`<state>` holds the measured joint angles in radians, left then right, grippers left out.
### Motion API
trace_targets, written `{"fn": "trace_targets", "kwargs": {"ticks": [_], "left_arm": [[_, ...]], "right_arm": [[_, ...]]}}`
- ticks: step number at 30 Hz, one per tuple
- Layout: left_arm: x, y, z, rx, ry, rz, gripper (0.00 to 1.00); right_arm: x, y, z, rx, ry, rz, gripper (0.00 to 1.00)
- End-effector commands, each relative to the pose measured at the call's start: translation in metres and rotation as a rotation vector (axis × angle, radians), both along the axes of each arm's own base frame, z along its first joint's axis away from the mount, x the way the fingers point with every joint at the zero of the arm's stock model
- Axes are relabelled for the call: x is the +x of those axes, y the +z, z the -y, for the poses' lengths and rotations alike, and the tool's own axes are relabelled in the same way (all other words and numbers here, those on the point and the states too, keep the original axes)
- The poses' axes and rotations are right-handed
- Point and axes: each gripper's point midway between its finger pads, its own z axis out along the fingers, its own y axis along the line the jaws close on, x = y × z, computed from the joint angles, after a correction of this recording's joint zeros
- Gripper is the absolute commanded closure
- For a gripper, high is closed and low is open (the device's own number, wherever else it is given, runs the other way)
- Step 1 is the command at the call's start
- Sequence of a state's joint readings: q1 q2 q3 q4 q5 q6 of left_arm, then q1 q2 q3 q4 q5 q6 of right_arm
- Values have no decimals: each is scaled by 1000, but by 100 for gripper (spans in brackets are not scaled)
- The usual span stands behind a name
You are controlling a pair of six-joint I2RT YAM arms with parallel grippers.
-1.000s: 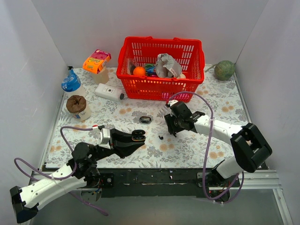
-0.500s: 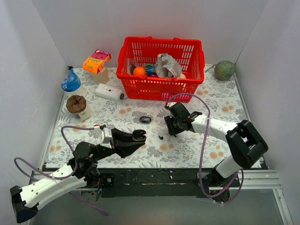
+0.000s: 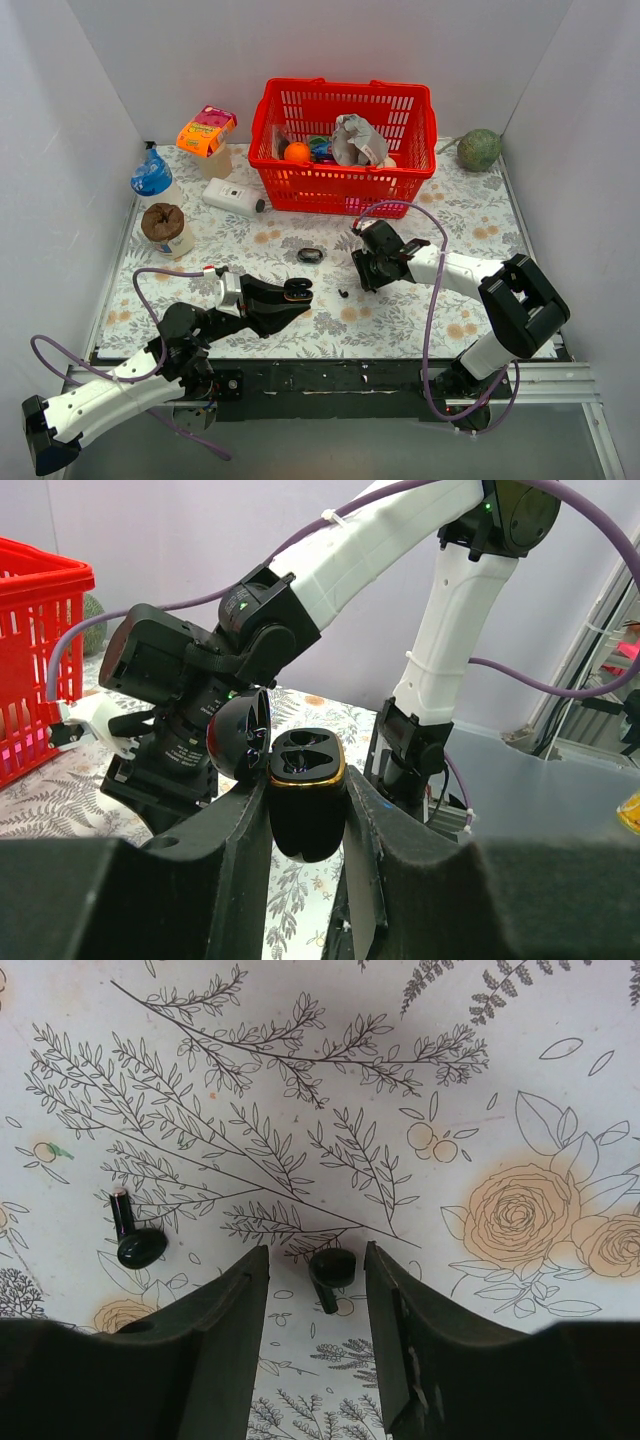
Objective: Insert the wireless bluetooth earbuds into the charging case
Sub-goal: Pick up the earbud from the center of the board.
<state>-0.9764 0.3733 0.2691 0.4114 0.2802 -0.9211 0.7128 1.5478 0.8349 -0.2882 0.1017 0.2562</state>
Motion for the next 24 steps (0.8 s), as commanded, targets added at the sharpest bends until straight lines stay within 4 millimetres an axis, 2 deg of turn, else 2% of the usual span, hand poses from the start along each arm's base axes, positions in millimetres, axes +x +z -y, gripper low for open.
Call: {"fn": "trace_targets", "kwargs": {"ticks": [1, 20, 22, 24], "left_arm": [[0, 2, 1, -7, -4, 0, 100], [0, -2, 2, -1, -10, -7, 100], [0, -2, 2, -1, -7, -7, 100], [0, -2, 3, 0, -9, -9, 100]], "right_arm": [[-2, -6, 1, -2, -2, -13, 50], [-9, -7, 3, 10, -7, -25, 75], [-9, -6, 4, 10, -7, -25, 73], [-9, -5, 3, 12, -10, -25, 60]]}}
